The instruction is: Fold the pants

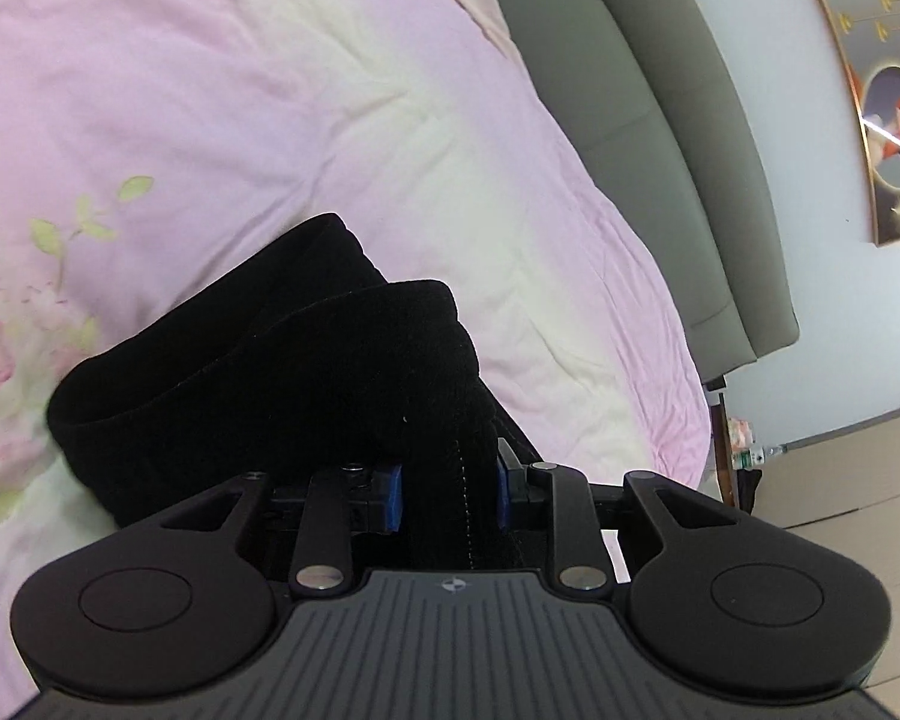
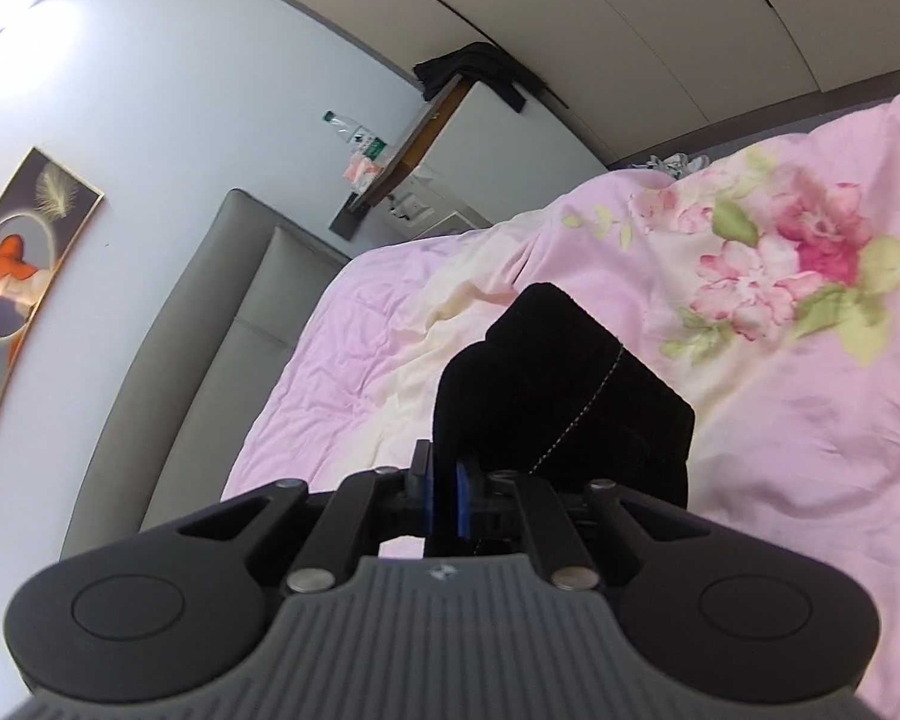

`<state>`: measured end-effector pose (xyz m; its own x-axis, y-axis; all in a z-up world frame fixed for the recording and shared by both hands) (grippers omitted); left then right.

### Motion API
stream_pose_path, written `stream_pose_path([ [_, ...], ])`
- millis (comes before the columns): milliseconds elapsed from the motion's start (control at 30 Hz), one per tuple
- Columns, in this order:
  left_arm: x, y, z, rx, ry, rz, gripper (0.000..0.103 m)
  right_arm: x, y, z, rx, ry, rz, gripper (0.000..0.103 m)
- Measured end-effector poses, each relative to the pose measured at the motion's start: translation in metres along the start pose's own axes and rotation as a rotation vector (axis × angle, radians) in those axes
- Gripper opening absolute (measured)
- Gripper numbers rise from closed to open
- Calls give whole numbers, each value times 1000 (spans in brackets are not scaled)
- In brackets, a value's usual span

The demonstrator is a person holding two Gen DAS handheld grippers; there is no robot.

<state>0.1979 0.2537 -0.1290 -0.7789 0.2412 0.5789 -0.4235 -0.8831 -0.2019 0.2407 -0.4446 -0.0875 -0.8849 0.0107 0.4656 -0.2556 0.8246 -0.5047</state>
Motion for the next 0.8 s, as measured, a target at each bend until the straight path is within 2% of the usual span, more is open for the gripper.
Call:
stream_pose_path([
  [167,-42,-30,3,75,-9,-1,31,-58,-3,-6,-63,50,-10,2],
  [367,-85,-74,7,171,-17,62,31,-139,-6,-27,-98,85,-22,2],
  [467,-117,-88,-9,297,-32,41,31,-183,0,-29,-119,164,-63,2],
  [567,-145,-96,-14,302,-62,32,31,-217,9,-30,-108,233,-86,3],
  [600,-149,-99,-14,304,-63,33,31,-224,10,-31,-97,254,-88,5],
  [633,-152,-102,-13,316,-50,32,31,-230,12,-32,-96,264,-91,11],
  [700,-150,-108,-13,395,5,12,33,-233,10,-35,-85,261,-79,15],
  [767,-143,-108,-19,507,92,3,47,-223,6,-40,-53,266,-15,39],
  [800,-138,-106,-22,548,125,-3,49,-218,4,-42,-35,263,8,41],
])
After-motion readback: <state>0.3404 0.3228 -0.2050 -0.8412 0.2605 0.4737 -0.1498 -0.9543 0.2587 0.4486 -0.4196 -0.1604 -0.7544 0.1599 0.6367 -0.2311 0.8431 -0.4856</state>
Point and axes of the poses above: each gripper's, at about its wrist camera, not at the fingertips, and x roughly against the way its jaws point, z to its right, y to its underside, the point moved 6 cm from there along -x, roughly the way its jaws point, and after that the axes turned 2 degrees about x, right-handed, at the moved point
